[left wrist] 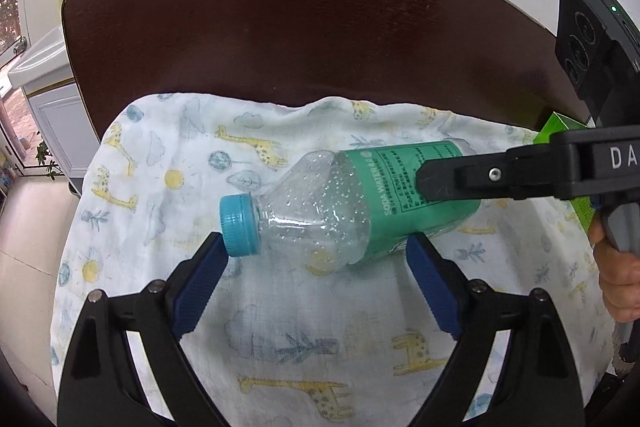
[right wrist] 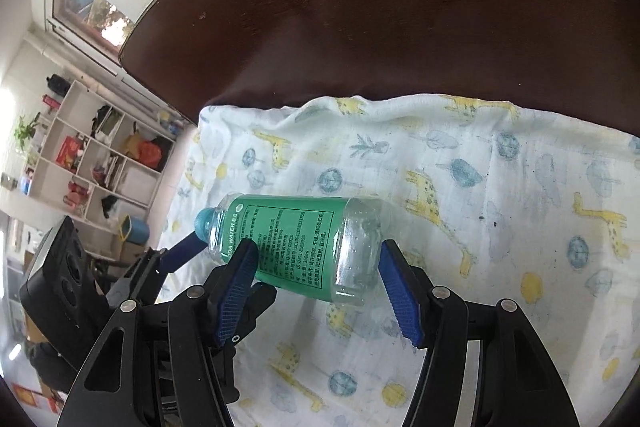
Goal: Organize rigid objects
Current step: 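Carry the bottle into the green box and open the right gripper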
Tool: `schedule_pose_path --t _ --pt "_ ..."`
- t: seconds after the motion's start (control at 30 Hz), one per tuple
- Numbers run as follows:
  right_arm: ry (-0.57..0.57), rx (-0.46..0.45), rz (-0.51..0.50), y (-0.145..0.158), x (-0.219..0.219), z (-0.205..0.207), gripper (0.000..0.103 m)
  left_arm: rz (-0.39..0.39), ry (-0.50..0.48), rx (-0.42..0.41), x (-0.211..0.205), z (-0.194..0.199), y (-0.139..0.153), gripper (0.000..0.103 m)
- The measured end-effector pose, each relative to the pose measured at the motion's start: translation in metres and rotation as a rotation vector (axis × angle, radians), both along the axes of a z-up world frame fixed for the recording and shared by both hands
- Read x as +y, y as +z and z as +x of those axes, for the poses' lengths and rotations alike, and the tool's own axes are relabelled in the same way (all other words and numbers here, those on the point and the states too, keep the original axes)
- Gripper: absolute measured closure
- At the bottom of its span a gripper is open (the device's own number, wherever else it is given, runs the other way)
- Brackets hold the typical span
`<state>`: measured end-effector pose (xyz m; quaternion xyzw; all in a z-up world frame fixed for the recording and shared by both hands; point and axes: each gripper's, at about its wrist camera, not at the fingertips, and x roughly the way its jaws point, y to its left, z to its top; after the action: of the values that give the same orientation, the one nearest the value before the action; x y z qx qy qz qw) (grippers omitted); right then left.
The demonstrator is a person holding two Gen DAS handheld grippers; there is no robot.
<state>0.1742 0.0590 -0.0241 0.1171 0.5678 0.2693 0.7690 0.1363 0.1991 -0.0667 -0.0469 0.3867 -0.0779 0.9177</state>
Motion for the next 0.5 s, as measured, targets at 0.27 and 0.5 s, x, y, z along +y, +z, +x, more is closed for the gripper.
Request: schedule_pose_path --t 0.27,0.5 --pt "-0.009 -0.064 0.033 0.025 -0.021 -0.009 0.039 0.022 -0.026 -0.068 -0.027 -0.007 0.030 0.014" --pt "-0.067 -0.116 0.066 0.049 -0.069 -0.022 0.039 0.047 -0.093 -0.125 -0.077 -0.010 0.059 0.014"
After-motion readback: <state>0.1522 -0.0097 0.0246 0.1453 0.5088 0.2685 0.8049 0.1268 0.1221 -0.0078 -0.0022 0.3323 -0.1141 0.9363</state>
